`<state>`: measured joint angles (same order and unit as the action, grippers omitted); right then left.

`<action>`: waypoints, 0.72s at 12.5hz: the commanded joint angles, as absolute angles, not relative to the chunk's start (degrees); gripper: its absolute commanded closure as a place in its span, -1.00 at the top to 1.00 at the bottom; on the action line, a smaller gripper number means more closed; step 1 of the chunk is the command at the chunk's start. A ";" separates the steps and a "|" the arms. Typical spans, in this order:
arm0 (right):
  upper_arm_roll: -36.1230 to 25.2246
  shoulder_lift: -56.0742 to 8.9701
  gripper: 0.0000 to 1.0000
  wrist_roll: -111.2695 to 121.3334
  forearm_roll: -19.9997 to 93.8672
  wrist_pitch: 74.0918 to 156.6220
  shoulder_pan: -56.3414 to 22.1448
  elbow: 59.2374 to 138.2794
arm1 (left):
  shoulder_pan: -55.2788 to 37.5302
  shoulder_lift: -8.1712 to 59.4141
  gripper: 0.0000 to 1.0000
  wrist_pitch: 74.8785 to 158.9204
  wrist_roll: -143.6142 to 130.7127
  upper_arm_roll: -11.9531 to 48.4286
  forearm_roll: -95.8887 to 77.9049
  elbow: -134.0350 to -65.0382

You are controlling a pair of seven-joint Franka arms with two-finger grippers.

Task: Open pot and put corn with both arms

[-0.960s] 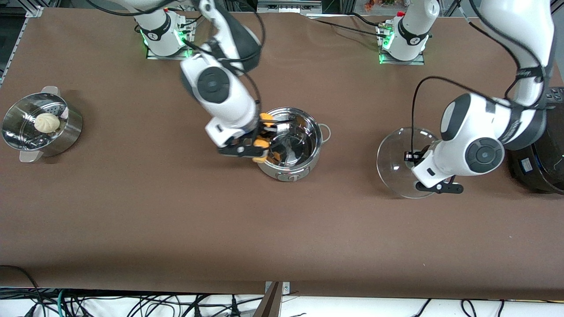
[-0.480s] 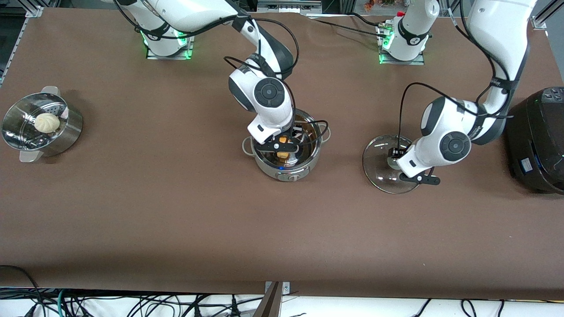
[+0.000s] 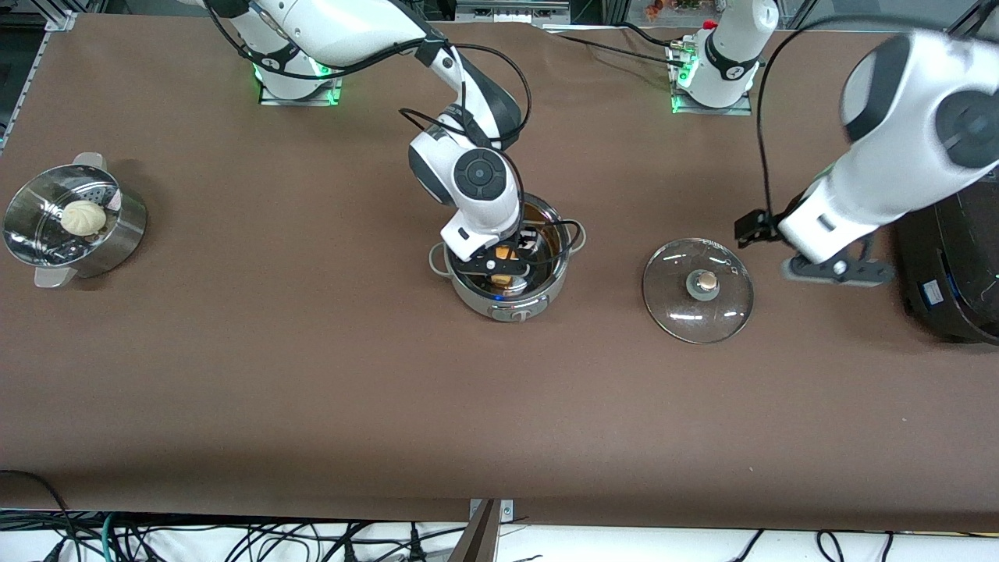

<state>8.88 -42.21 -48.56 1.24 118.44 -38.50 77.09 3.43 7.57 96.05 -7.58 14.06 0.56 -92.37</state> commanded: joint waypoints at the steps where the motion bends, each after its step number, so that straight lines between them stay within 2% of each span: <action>1: 8.53 -38.24 1.00 -48.87 0.35 104.76 -39.02 70.70 | 3.34 9.49 1.00 91.42 -7.21 14.32 5.93 -84.04; 2: 7.66 -35.97 1.00 -48.08 0.26 94.67 -38.07 64.92 | 3.17 8.97 1.00 89.06 -7.64 14.59 6.41 -84.02; 3: 5.56 -33.51 1.00 -43.29 0.52 88.48 -35.45 62.60 | 3.16 7.83 1.00 88.25 -7.91 14.59 6.42 -83.68; 5: 0.56 -27.54 1.00 -31.26 0.70 83.16 -28.43 62.49 | 3.08 6.34 1.00 86.85 -8.26 14.50 6.33 -84.02; 9: -14.56 -22.95 1.00 -11.66 1.14 75.15 -18.04 62.40 | 3.87 6.06 1.00 86.75 -8.26 14.33 3.25 -84.20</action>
<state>-10.26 -24.10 -18.61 0.31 76.82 -20.87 61.52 3.47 6.45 87.82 -7.94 14.29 4.40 -84.80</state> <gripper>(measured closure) 0.000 0.000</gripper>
